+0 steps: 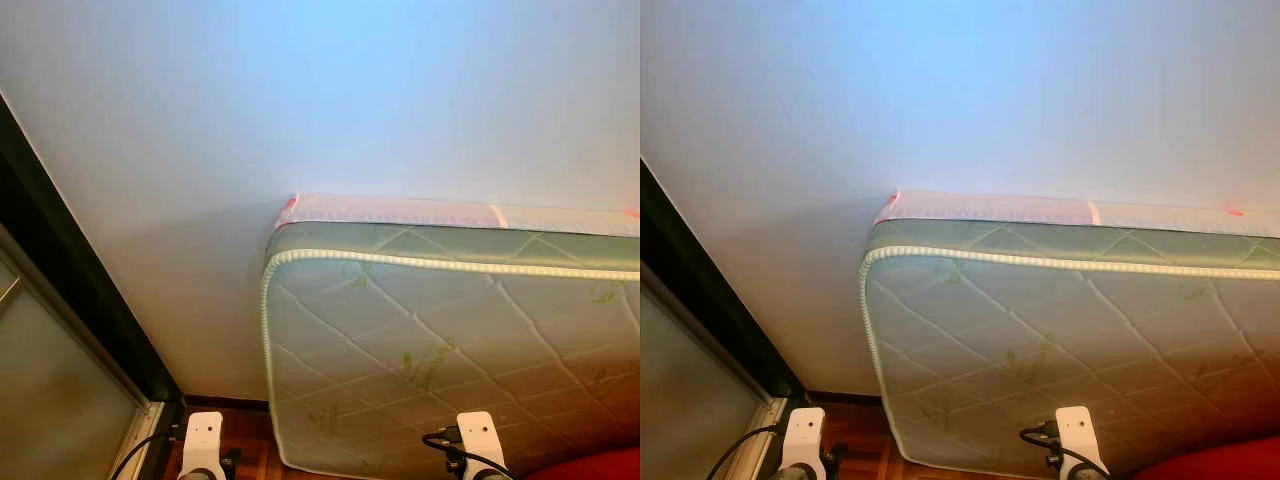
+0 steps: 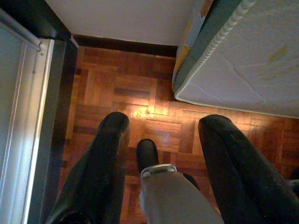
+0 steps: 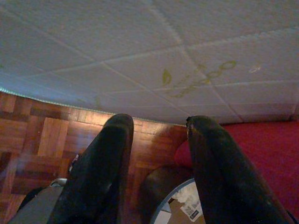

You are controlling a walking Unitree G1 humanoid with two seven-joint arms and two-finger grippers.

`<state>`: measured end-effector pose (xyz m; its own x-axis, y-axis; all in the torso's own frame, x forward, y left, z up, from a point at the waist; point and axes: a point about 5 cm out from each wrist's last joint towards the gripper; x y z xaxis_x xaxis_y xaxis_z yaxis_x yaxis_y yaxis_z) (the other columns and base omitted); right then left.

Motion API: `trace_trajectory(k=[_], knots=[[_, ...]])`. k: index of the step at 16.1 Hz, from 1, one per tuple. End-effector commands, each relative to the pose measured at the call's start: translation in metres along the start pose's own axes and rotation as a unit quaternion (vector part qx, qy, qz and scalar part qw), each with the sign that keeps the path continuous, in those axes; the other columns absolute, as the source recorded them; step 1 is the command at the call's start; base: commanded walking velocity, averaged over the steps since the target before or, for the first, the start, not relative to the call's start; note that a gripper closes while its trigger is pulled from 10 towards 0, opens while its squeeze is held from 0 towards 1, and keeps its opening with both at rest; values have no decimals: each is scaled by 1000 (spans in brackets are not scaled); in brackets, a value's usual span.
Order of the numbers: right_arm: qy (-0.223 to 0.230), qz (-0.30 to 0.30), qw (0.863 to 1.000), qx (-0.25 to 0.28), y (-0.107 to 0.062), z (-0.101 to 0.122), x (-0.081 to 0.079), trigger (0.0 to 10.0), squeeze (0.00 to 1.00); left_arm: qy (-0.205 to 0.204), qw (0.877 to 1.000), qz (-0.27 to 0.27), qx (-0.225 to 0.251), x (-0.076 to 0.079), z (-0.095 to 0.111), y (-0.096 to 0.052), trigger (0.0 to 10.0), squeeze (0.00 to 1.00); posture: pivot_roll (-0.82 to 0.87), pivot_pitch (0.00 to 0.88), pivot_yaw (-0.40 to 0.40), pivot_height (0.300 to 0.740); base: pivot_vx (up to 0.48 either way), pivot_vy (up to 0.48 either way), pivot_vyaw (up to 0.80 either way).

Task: Clean up the room

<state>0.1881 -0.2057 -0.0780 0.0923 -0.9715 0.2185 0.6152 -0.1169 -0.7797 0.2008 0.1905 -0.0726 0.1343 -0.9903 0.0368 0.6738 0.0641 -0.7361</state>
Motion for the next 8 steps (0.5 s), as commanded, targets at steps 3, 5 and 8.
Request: trace_trajectory(k=[3, 5, 8], knots=[[114, 23, 993, -27, -1, -8, 21, 10000, 0, 76, 997, -8, -29, -14, 26, 6, 10000, 0, 60, 23, -13, 740, 0, 0, 0], [114, 23, 993, -27, -1, -8, 21, 10000, 0, 76, 997, -8, -29, -14, 26, 6, 10000, 0, 60, 23, -13, 740, 0, 0, 0], [114, 23, 993, -27, -1, -8, 21, 10000, 0, 76, 997, -8, -29, -14, 26, 6, 10000, 0, 60, 23, -13, 740, 0, 0, 0]])
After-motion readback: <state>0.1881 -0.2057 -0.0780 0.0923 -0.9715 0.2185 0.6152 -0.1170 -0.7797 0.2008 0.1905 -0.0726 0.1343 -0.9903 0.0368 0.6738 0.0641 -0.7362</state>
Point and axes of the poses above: a point about 5 cm out from each wrist's last joint towards the gripper, its own y axis pointing out of the wrist towards the gripper, its own z axis along the axis of the wrist's last joint, x = y × z, and after that the axes turned 5 degrees about -y, right-handed
